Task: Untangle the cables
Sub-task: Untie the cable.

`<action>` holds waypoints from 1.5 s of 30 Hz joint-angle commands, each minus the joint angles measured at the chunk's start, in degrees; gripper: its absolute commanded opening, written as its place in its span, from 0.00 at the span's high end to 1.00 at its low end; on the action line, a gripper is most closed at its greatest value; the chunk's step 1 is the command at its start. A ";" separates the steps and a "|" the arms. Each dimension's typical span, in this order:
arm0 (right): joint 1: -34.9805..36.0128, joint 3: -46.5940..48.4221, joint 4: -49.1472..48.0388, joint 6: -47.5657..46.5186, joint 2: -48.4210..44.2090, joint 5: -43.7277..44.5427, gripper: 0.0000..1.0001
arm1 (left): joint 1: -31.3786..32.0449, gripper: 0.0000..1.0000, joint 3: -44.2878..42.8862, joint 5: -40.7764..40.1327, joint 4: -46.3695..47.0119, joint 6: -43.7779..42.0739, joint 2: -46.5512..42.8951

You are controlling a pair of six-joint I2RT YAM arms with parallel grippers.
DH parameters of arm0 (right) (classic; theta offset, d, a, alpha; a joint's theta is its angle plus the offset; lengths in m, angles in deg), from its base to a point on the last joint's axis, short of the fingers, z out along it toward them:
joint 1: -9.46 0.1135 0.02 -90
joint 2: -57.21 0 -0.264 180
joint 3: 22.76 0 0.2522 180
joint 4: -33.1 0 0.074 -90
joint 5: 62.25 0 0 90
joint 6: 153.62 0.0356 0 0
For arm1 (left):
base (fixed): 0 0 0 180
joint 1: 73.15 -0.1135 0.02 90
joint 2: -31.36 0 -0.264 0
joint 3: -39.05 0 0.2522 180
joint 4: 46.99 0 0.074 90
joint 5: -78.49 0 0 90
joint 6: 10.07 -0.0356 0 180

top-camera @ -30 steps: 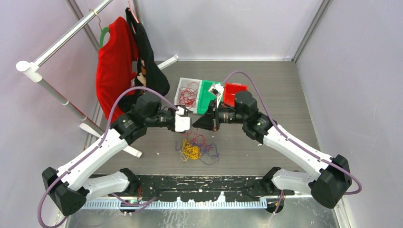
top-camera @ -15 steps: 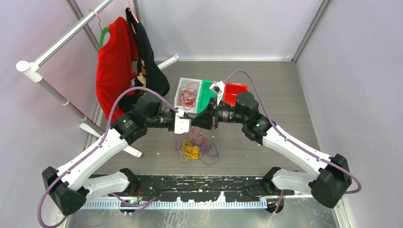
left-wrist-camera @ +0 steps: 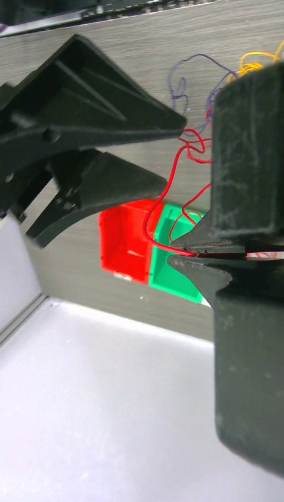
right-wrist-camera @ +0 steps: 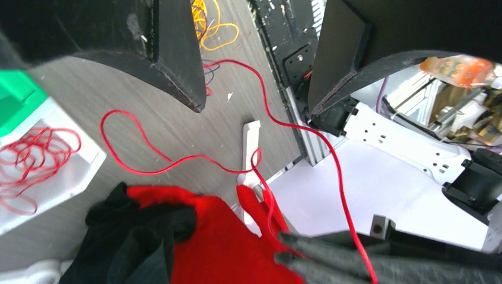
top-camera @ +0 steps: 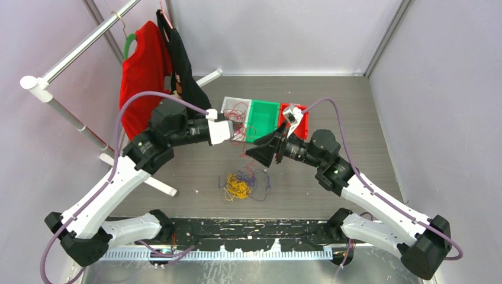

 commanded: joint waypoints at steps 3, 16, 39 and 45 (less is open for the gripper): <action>0.37 3.14 -0.19 -7.27 1.71 0.23 0.30 | 0.30 1.00 -7.63 -0.58 2.40 7.04 1.77; 5.16 4.84 -3.46 -9.98 10.77 2.44 0.33 | 0.25 1.00 -21.74 -4.39 -1.60 8.55 6.58; 5.97 -9.59 -5.46 -11.41 16.56 18.65 0.56 | 0.28 1.00 -50.52 -13.55 4.07 13.43 17.42; 6.40 -12.41 -4.03 -9.58 17.43 21.87 0.61 | 0.31 1.00 -56.78 -18.65 8.95 12.29 19.82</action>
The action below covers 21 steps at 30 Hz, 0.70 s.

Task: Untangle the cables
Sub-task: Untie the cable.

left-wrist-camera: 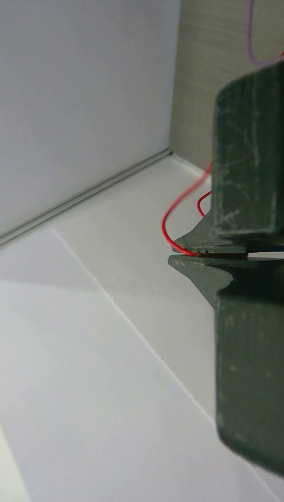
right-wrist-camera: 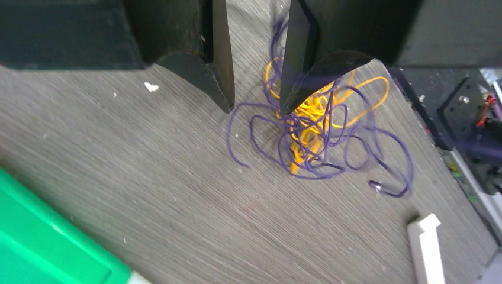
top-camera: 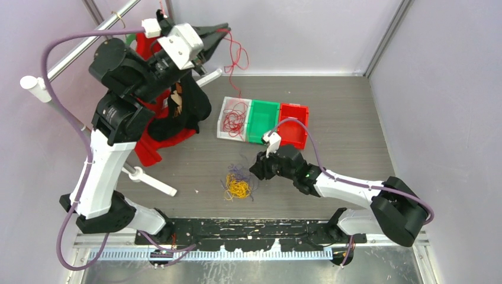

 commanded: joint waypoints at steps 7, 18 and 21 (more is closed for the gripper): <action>1.21 -4.68 -1.08 3.55 -1.20 6.65 0.79 | 0.21 1.00 -3.31 -12.65 17.30 -3.57 -0.50; 2.04 -3.65 5.24 5.25 -12.43 9.88 0.38 | 0.21 1.00 13.90 -11.33 13.34 -3.47 -5.63; 2.08 -1.74 10.36 5.50 -16.02 11.76 0.36 | 0.22 1.00 19.72 -13.01 14.63 -2.53 -6.82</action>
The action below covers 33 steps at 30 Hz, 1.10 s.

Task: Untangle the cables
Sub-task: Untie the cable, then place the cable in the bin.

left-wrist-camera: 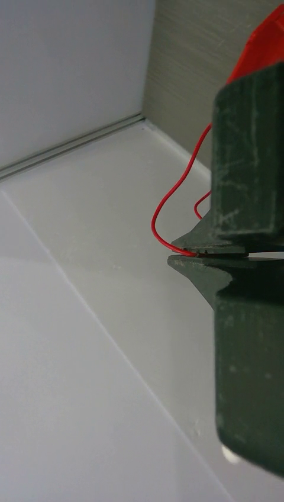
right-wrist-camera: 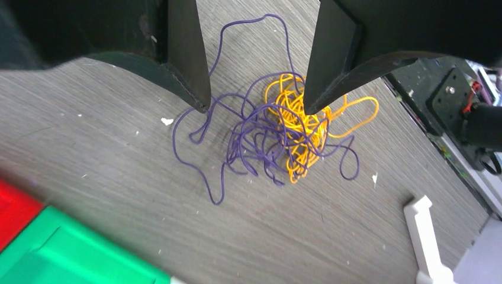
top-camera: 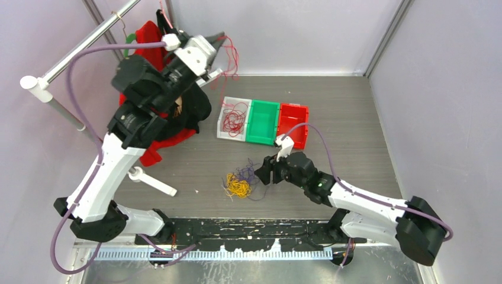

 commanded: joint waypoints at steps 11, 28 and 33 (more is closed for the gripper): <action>0.31 7.72 13.29 1.43 -13.36 16.22 0.46 | -2.61 1.00 21.48 -6.74 4.45 8.97 -1.39; 0.24 9.04 16.69 1.43 -12.46 27.06 0.53 | -11.67 1.00 26.48 -7.50 9.39 7.28 13.41; 0.28 10.03 19.18 1.47 -12.11 28.01 0.56 | -11.69 1.00 25.78 -6.27 12.22 3.37 18.90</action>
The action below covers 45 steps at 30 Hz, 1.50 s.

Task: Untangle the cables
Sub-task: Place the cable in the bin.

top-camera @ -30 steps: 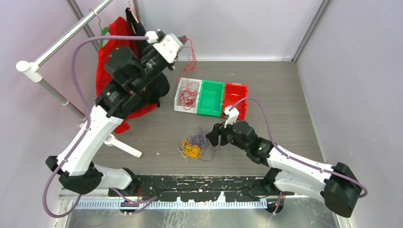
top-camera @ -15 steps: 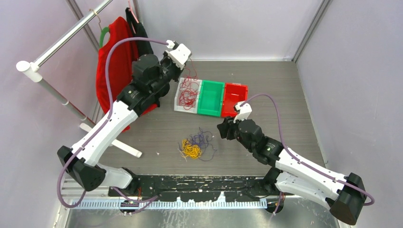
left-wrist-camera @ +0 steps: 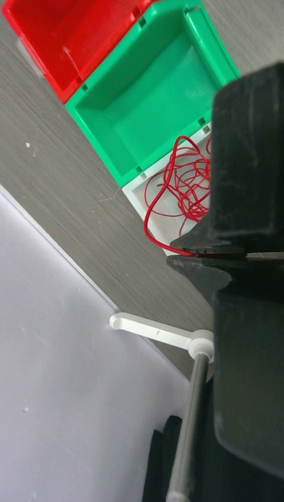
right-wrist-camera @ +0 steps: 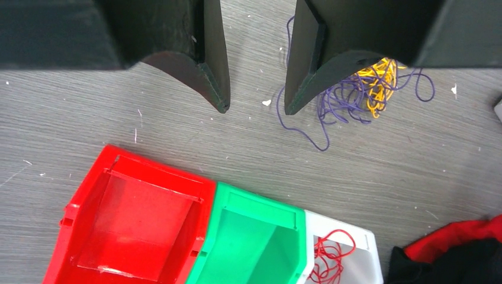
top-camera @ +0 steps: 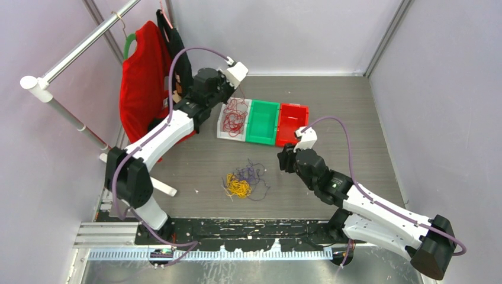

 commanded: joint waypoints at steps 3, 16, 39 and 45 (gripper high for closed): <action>0.23 2.92 2.45 0.62 -1.06 3.63 0.57 | -0.12 1.00 -2.96 0.70 6.75 -3.72 4.83; 0.23 6.13 3.04 -0.01 1.49 5.69 0.42 | -1.35 1.00 -5.21 6.01 0.13 2.54 10.98; 0.23 6.23 -0.23 -0.95 1.62 5.67 0.38 | -3.36 1.00 -5.88 5.93 -0.96 -5.83 21.34; 0.22 6.74 0.18 -0.11 0.98 5.56 0.36 | -3.09 0.86 -8.92 4.66 -9.48 -10.55 22.28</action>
